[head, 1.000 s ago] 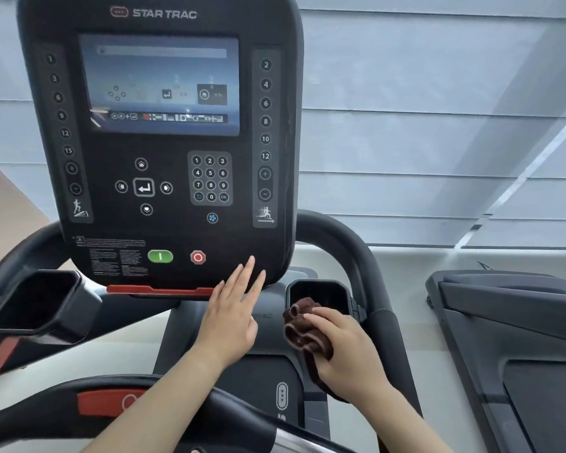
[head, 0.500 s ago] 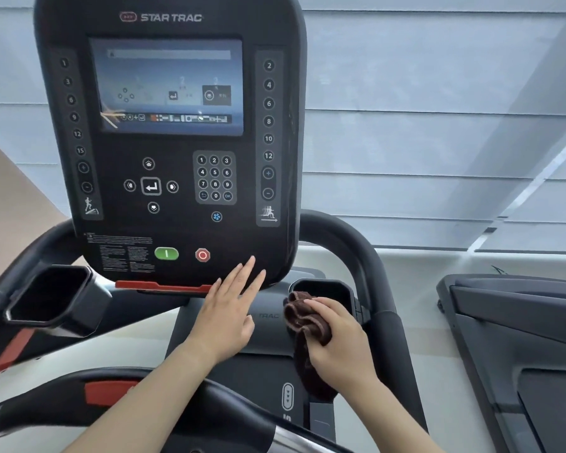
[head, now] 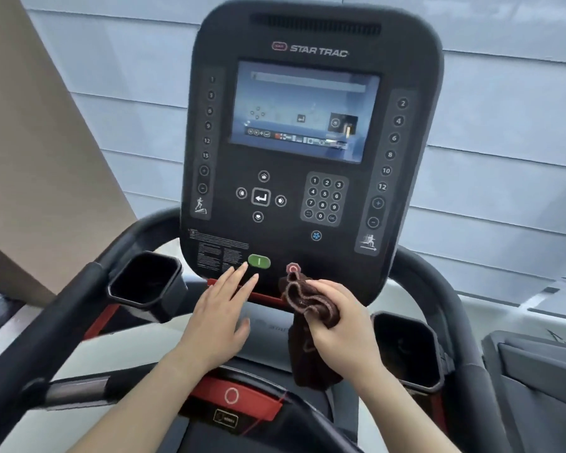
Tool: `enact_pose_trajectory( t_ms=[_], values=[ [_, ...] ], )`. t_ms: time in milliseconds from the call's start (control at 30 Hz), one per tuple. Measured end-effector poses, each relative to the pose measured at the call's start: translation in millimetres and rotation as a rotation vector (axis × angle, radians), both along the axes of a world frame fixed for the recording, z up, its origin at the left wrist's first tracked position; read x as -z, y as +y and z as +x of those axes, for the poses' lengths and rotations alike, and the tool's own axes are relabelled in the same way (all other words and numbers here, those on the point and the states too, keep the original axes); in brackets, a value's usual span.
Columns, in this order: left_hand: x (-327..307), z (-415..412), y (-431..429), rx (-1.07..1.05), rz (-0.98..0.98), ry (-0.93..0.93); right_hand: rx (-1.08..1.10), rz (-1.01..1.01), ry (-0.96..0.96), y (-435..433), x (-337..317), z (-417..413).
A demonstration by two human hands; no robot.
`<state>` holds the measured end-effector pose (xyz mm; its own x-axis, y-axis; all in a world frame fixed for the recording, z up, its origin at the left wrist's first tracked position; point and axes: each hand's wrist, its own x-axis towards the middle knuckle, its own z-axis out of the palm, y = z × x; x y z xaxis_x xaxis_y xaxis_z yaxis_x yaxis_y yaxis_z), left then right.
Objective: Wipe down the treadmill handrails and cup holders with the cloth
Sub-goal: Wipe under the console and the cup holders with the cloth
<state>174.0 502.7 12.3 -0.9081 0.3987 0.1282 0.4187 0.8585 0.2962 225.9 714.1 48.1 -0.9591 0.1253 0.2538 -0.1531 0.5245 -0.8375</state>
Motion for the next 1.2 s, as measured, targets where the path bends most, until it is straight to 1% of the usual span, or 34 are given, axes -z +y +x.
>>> enact_pose_trajectory(
  t_ms=[167,233,333,500,600,667,800,867,933,1033,1067,1133,1200],
  values=[
    [-2.5,-4.3,-79.3,-0.096,0.018,0.003,-0.087,0.017,0.032,-72.0,-6.6,-29.9],
    [-2.1,-6.6,-113.0,-0.150,0.047,-0.011,-0.135,0.030,0.036,-103.6,-7.3,-42.5],
    [4.0,-10.4,-165.0,-0.222,0.026,-0.053,-0.196,0.035,0.042,-152.4,-6.3,-58.6],
    [10.9,-23.8,-240.1,-0.268,0.026,-0.084,-0.234,0.035,0.072,-225.1,-4.3,-84.3],
    [15.2,-35.5,-267.0,-0.278,0.021,-0.109,-0.223,0.009,0.117,-259.8,-8.6,-102.7],
    [18.5,-43.6,-278.2,-0.274,0.013,-0.135,-0.177,-0.018,0.151,-279.6,-12.3,-116.6],
    [24.0,-63.4,-288.6,-0.265,0.016,-0.149,-0.113,-0.111,0.198,-310.0,-15.6,-144.4],
    [26.7,-74.5,-289.6,-0.269,0.041,-0.143,-0.123,-0.096,0.213,-318.3,-8.7,-157.6],
    [30.7,-83.9,-289.0,-0.292,0.070,-0.146,-0.157,-0.016,0.152,-317.9,7.5,-166.9],
    [41.2,-93.5,-289.0,-0.336,0.093,-0.190,-0.200,0.190,-0.077,-309.8,45.1,-166.2],
    [45.4,-95.2,-289.4,-0.342,0.102,-0.208,-0.207,0.239,-0.128,-308.0,56.9,-163.4],
    [53.5,-96.9,-289.5,-0.342,0.118,-0.229,-0.193,0.271,-0.151,-308.0,72.0,-161.8],
    [59.8,-97.4,-288.8,-0.340,0.130,-0.225,-0.155,0.250,-0.148,-311.9,72.7,-171.2]
  ],
)
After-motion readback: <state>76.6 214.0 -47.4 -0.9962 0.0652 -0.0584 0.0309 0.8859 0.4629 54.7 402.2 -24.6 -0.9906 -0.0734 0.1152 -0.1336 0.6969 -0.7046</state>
